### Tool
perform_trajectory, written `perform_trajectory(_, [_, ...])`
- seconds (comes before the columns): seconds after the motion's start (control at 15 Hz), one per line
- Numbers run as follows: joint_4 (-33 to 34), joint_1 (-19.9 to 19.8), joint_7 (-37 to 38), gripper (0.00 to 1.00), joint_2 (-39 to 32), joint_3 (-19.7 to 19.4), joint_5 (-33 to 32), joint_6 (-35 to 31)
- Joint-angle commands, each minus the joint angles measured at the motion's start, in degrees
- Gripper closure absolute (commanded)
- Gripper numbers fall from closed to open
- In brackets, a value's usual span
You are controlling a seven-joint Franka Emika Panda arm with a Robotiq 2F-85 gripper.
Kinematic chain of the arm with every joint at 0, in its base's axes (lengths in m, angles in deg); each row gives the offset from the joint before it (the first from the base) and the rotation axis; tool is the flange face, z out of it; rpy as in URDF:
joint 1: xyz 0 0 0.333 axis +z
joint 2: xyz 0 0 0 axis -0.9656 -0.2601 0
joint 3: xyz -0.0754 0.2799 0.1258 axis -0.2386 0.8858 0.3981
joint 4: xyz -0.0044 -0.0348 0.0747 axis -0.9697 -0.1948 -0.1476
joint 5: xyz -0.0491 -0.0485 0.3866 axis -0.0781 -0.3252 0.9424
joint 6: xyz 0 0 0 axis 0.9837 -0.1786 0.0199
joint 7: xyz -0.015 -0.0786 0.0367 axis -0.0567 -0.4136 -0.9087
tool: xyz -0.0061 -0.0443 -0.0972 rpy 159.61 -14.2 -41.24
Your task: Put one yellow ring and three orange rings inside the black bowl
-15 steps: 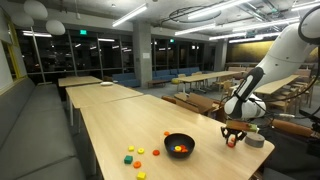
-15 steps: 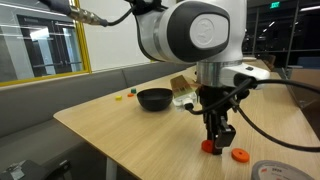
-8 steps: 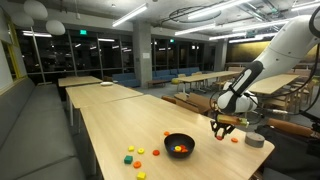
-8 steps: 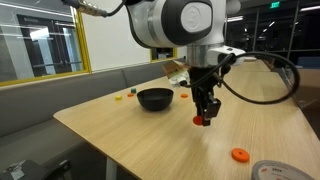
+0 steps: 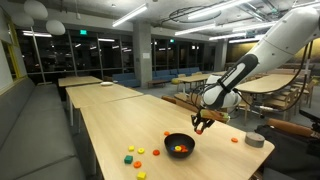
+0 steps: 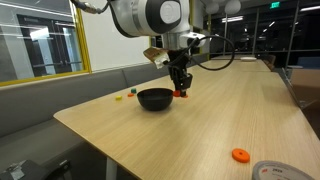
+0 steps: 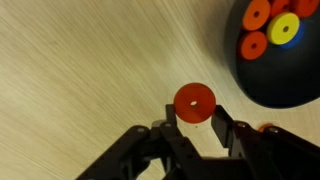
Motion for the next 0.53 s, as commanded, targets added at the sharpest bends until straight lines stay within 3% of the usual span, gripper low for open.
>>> perform_trajectory(0.0, [5.4,1.7,-0.7,0.78,-2.4,1.9,0.7,1.2])
perform_trajectory(0.47, [12.7,4.5,-2.6,0.78,-8.7,5.9,3.2,2.6])
